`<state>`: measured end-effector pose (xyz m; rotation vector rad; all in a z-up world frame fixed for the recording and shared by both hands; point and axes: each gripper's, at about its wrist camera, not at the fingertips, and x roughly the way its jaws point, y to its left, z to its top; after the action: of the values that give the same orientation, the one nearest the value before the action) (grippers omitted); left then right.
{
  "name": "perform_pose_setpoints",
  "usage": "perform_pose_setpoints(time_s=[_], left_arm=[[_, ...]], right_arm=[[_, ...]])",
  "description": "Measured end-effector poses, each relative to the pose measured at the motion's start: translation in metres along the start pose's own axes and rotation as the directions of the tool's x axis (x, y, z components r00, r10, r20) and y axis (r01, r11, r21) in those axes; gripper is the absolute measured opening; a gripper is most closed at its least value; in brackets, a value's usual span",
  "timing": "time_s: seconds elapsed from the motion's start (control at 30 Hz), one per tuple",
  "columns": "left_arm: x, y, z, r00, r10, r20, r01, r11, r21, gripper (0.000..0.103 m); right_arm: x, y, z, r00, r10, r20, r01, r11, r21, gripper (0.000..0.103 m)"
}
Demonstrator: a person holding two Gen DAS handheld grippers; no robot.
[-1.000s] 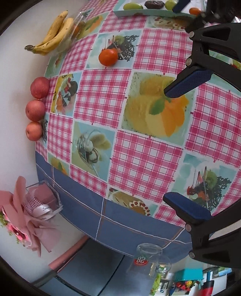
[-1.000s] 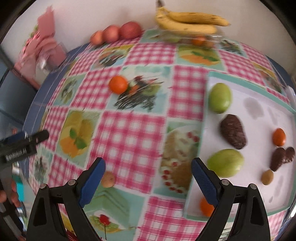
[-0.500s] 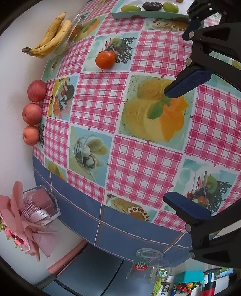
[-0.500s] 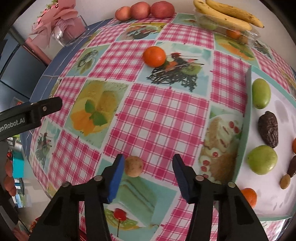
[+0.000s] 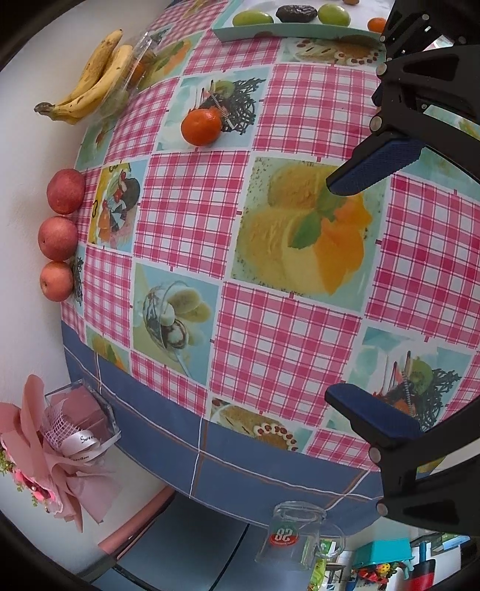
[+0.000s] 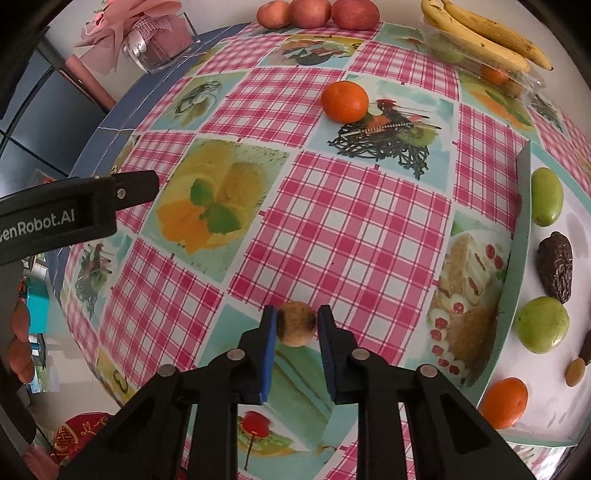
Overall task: Organize fruits
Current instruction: 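Move the left tool back toward the fruit while the right tool grasps another small brown fruit, then lower the left tool onto the mandarin on the tablecloth and close it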
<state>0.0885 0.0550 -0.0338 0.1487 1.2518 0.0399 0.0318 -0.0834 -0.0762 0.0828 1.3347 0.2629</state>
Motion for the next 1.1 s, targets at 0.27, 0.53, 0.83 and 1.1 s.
perform_pose_setpoints(time_s=[0.27,0.53,0.83,1.1], left_arm=[[0.0,-0.007,0.002,1.0,-0.029,0.007,0.029,1.0,-0.001,0.103],[-0.002,-0.019,0.013,0.993,-0.119,0.027,0.12,0.991,-0.055,0.102],[0.007,-0.061,0.042,0.963,-0.269,0.036,0.271,0.959,-0.084,0.09],[0.025,-0.094,0.075,0.944,-0.328,0.04,0.33,0.941,-0.074,0.067]], right_arm=[[-0.012,-0.009,0.001,0.999,0.024,0.036,-0.025,0.999,0.023,0.02],[-0.049,-0.053,0.008,0.985,-0.041,0.17,0.008,0.982,0.191,0.02],[-0.084,-0.105,0.019,0.957,-0.174,0.231,0.082,0.93,0.358,0.02],[-0.087,-0.146,0.03,0.954,-0.176,0.241,0.048,0.888,0.457,0.02]])
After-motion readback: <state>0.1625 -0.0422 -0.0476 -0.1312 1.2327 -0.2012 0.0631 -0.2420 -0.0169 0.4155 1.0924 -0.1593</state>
